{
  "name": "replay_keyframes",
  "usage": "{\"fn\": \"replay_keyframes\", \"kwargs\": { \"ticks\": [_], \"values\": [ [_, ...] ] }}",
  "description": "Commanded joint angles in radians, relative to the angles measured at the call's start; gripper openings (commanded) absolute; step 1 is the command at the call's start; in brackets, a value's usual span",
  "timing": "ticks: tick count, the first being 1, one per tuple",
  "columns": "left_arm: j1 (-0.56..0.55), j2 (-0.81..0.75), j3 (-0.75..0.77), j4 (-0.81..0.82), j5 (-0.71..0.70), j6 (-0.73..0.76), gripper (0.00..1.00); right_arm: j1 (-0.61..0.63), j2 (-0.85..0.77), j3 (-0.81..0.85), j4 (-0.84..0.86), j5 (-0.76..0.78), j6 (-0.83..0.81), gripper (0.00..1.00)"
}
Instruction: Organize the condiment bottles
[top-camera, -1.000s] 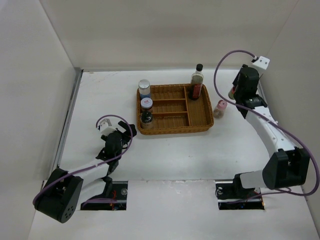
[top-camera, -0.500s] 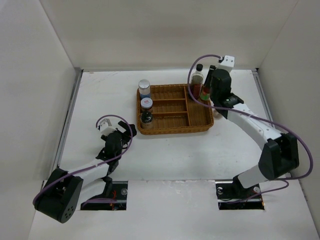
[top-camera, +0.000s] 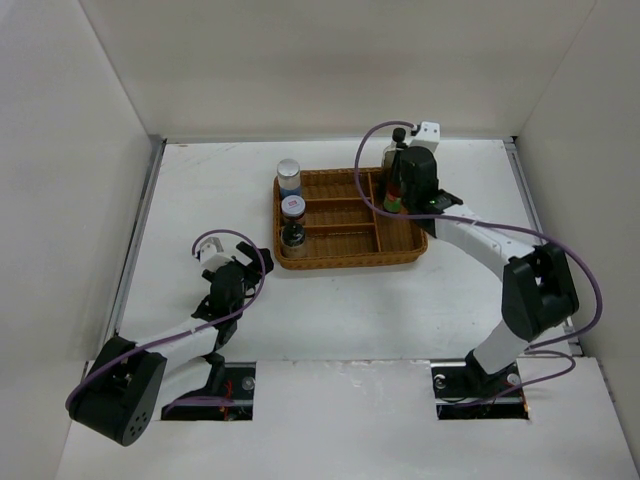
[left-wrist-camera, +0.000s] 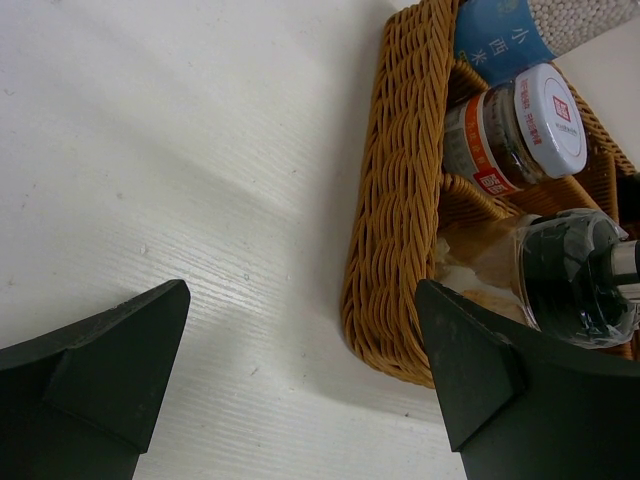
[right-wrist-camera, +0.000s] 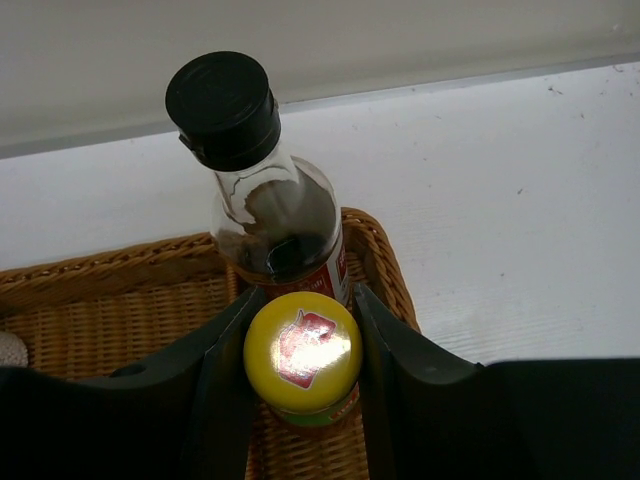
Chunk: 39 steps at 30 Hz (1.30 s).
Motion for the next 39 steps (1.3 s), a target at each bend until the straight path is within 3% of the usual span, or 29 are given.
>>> {"fn": "replay_keyframes", "kwargs": {
  "ticks": [1, 14, 20, 31, 39],
  "values": [
    [0.000, -0.005, 0.029, 0.056, 0.008, 0.003, 1.00, 0.010, -0.009, 0.012, 0.203, 0.028, 0.009, 0.28],
    [-0.002, 0.011, 0.029, 0.068, 0.008, 0.004, 1.00, 0.019, 0.049, -0.075, 0.275, 0.041, -0.014, 0.34],
    [-0.002, 0.006, 0.029, 0.069, 0.008, 0.004, 1.00, 0.032, 0.023, -0.110, 0.290, 0.045, -0.021, 0.56],
    [-0.002, -0.011, 0.021, 0.068, 0.008, 0.004, 1.00, 0.046, -0.106, -0.132, 0.224, 0.046, -0.011, 0.72],
    [-0.002, -0.025, 0.021, 0.063, 0.008, 0.004, 1.00, -0.016, -0.369, -0.316, 0.161, 0.046, 0.061, 0.89]
  ]
}}
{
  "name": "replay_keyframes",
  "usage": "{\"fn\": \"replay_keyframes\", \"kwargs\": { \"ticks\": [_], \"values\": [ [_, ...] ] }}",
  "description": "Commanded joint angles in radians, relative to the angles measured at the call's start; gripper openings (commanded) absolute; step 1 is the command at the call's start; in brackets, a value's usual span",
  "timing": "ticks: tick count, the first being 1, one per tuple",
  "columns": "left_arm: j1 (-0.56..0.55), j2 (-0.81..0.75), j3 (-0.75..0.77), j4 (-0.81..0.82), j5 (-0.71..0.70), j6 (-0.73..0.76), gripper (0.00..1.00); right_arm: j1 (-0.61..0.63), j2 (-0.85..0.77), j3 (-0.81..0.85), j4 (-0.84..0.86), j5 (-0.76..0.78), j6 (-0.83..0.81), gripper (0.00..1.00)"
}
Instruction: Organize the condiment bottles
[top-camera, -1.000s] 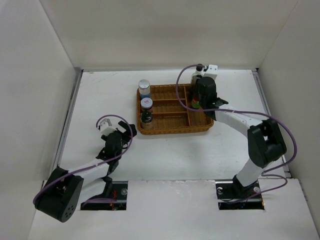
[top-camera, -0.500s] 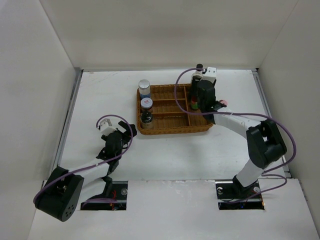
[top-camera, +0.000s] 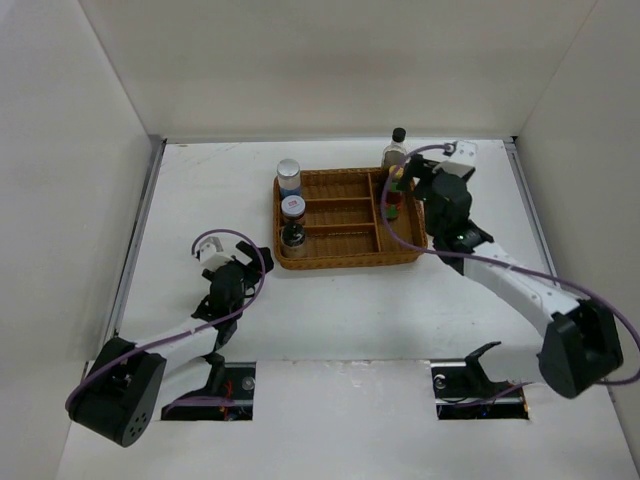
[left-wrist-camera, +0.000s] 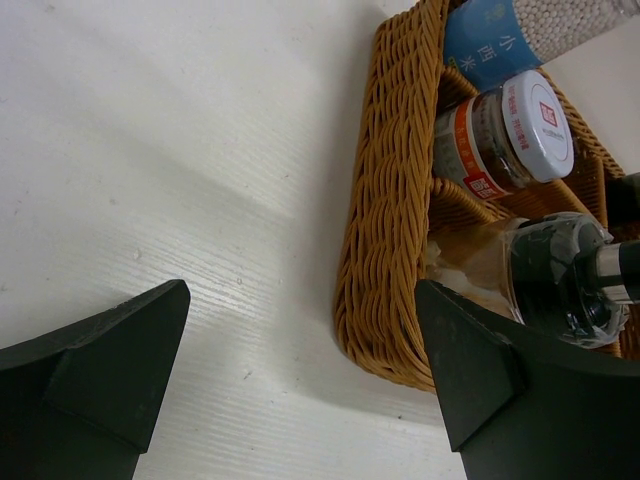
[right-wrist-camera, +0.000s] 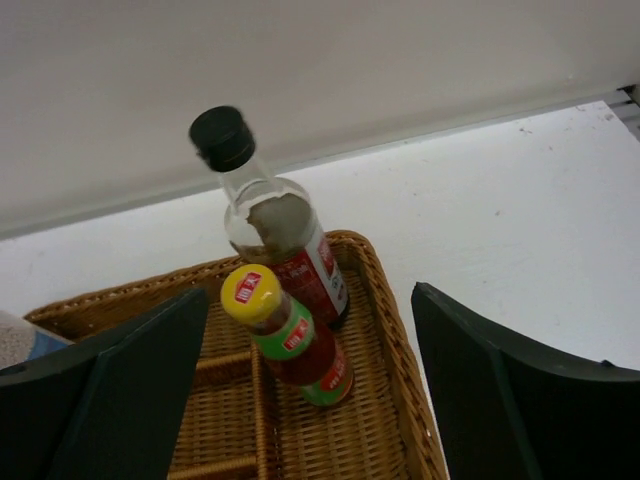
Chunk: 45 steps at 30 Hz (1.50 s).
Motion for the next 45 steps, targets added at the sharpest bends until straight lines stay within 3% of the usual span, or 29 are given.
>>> {"fn": "replay_keyframes", "kwargs": {
  "ticks": [1, 4, 17, 20, 22, 28, 38, 45],
  "values": [
    [-0.002, -0.020, 0.023, 0.050, 0.006, 0.004, 1.00, -0.071, -0.111, -0.086, -0.031, 0.018, 0.074, 0.92],
    [-0.005, -0.013, 0.019, 0.053, 0.009, 0.004, 1.00, -0.166, -0.115, -0.155, -0.086, 0.004, 0.143, 1.00],
    [-0.002, 0.007, 0.024, 0.055, 0.017, 0.003, 1.00, -0.275, 0.117, -0.110, -0.151, -0.094, 0.202, 0.98],
    [-0.005, 0.010, 0.030, 0.055, 0.017, 0.003, 1.00, -0.288, 0.160, -0.088, -0.146, -0.116, 0.211, 0.91],
    [-0.005, 0.018, 0.029, 0.055, 0.017, 0.003, 1.00, -0.289, 0.177, -0.076, -0.128, -0.110, 0.207, 0.78],
    [-0.005, 0.018, 0.032, 0.055, 0.017, 0.003, 1.00, -0.283, 0.157, -0.085, -0.062, -0.031, 0.153, 0.50],
    [-0.008, 0.015, 0.035, 0.055, 0.021, 0.003, 1.00, -0.101, -0.148, -0.186, -0.113, 0.039, 0.134, 0.46],
    [-0.005, -0.017, 0.032, 0.048, 0.015, 0.004, 1.00, 0.051, -0.147, -0.183, -0.139, 0.033, 0.144, 0.47]
  ]
}}
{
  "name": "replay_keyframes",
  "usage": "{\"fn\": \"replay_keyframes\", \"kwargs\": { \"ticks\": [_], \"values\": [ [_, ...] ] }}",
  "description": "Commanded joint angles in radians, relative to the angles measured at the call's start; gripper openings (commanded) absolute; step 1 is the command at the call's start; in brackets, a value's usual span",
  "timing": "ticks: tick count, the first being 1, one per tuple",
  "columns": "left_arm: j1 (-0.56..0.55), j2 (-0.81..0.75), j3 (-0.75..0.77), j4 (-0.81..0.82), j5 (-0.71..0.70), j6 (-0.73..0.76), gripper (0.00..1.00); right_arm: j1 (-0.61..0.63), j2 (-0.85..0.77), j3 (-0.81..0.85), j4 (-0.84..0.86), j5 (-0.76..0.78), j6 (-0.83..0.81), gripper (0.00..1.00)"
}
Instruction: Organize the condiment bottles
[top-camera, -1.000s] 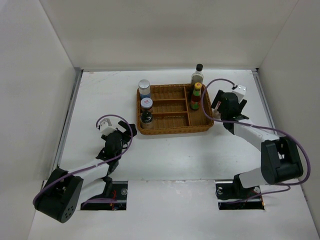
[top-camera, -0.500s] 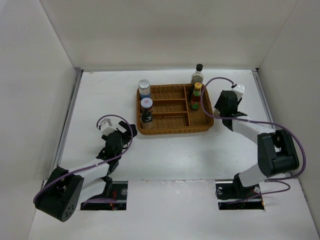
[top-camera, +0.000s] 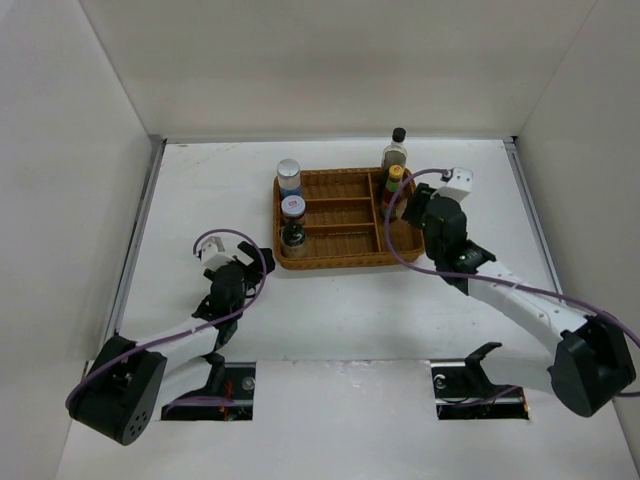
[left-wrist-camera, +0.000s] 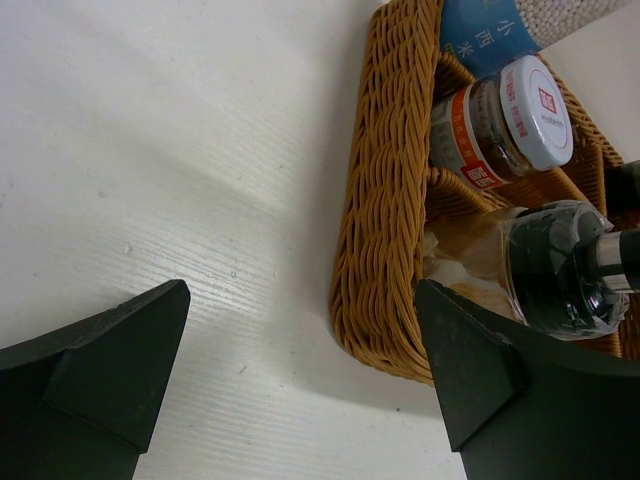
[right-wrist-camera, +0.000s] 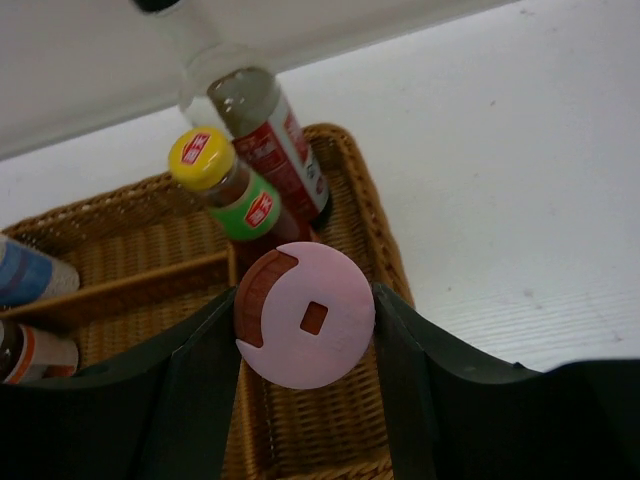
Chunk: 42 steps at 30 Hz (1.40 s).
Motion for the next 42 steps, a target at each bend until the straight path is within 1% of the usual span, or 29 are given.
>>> {"fn": "replay_keyframes", "kwargs": {
  "ticks": [1, 9, 11, 12, 15, 19, 21, 24, 29, 33, 35, 38, 42],
  "values": [
    [-0.002, -0.027, 0.033, 0.046, -0.001, 0.006, 1.00, 0.037, 0.042, 0.003, 0.007, 0.015, 0.004, 0.47],
    [-0.003, -0.033, 0.039, 0.037, 0.005, 0.011, 1.00, 0.077, 0.225, 0.004, 0.035, -0.002, 0.035, 0.49],
    [-0.003, -0.033, 0.041, 0.025, 0.005, 0.014, 1.00, 0.078, 0.251, 0.006, 0.047, 0.000, 0.035, 0.52],
    [0.001, -0.033, 0.044, 0.019, 0.005, 0.014, 1.00, 0.080, 0.259, 0.004, 0.052, 0.000, 0.035, 0.56],
    [0.006, -0.031, 0.058, -0.019, 0.005, 0.017, 1.00, 0.081, 0.251, 0.001, 0.056, 0.000, 0.037, 0.73],
    [0.009, -0.033, 0.073, -0.056, 0.005, 0.023, 1.00, 0.083, 0.152, -0.013, 0.052, 0.008, 0.026, 1.00],
    [0.009, -0.033, 0.084, -0.084, -0.003, 0.027, 1.00, 0.071, 0.083, -0.028, 0.055, 0.008, 0.035, 1.00],
    [0.014, -0.036, 0.104, -0.151, -0.029, 0.028, 1.00, 0.002, -0.009, -0.054, 0.066, 0.012, 0.070, 1.00],
    [0.029, -0.071, 0.151, -0.298, -0.052, 0.021, 1.00, -0.185, -0.102, -0.163, 0.102, 0.040, 0.260, 1.00],
    [0.046, -0.094, 0.203, -0.413, -0.044, 0.027, 1.00, -0.346, -0.119, -0.269, 0.118, 0.008, 0.398, 1.00],
    [0.054, -0.097, 0.236, -0.484, -0.049, 0.028, 1.00, -0.395, -0.114, -0.307, 0.136, -0.029, 0.450, 1.00],
    [0.070, -0.105, 0.279, -0.570, -0.041, 0.028, 1.00, -0.437, -0.080, -0.338, 0.185, -0.094, 0.481, 1.00],
    [0.077, -0.140, 0.294, -0.622, -0.040, 0.028, 1.00, -0.439, -0.050, -0.344, 0.220, -0.130, 0.480, 1.00]
  ]
}}
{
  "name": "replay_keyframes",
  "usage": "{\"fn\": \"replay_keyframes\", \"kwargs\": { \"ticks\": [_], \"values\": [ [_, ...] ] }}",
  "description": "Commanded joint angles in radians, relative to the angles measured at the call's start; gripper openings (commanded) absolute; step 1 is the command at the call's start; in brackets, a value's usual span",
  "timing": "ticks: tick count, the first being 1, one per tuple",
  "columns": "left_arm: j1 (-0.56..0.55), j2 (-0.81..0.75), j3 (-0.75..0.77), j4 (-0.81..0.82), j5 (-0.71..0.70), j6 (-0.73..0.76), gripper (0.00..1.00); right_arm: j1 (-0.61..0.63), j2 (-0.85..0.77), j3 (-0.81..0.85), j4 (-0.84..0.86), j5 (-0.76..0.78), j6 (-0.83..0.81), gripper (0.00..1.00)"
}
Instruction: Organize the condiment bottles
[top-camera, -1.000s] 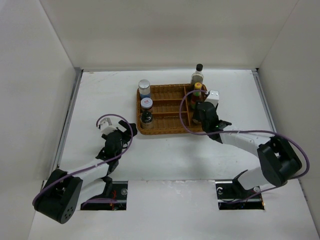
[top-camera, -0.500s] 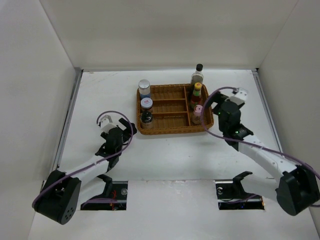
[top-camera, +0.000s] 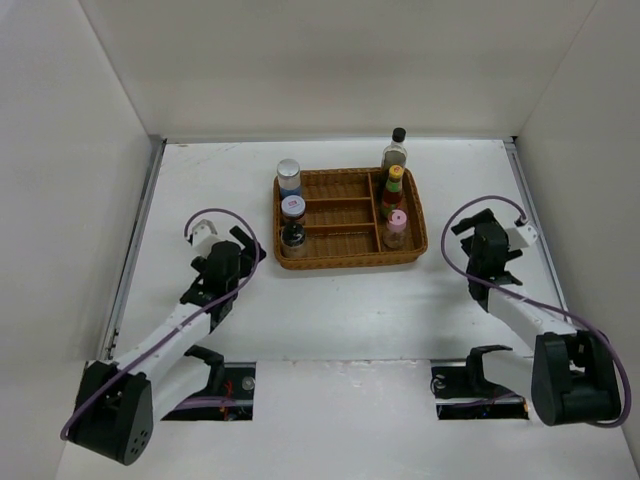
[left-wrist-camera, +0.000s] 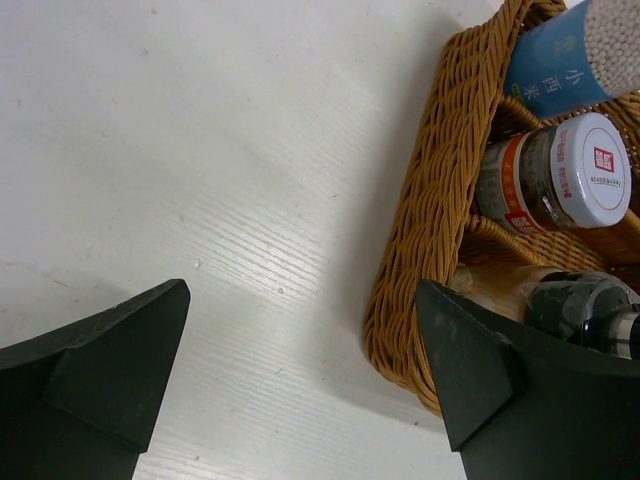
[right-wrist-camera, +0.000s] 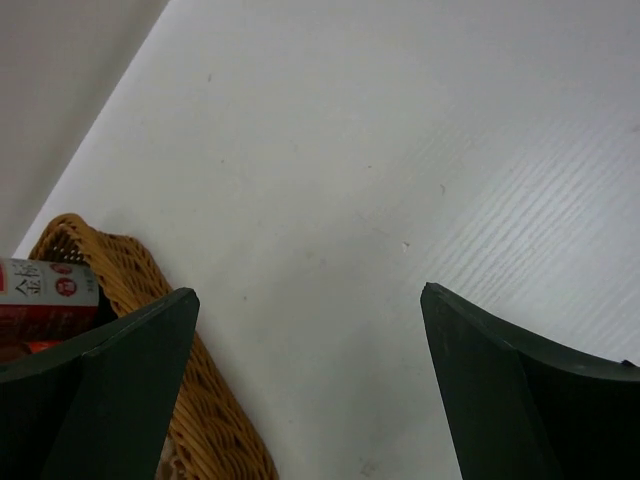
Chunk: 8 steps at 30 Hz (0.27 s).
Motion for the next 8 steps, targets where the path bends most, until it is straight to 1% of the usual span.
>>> {"fn": "replay_keyframes", "kwargs": {
  "ticks": [1, 5, 8],
  "values": [
    [0.009, -0.048, 0.040, -0.078, -0.007, 0.012, 1.00, 0.000, 0.011, 0.005, 0.118, -0.058, 0.044, 1.00],
    [0.008, -0.078, 0.047, -0.092, -0.001, 0.023, 1.00, -0.006, 0.017, 0.005, 0.126, -0.071, 0.044, 1.00],
    [0.011, -0.056, 0.060, -0.092, -0.001, 0.033, 1.00, -0.006, 0.007, 0.004, 0.126, -0.072, 0.044, 1.00]
  ]
}}
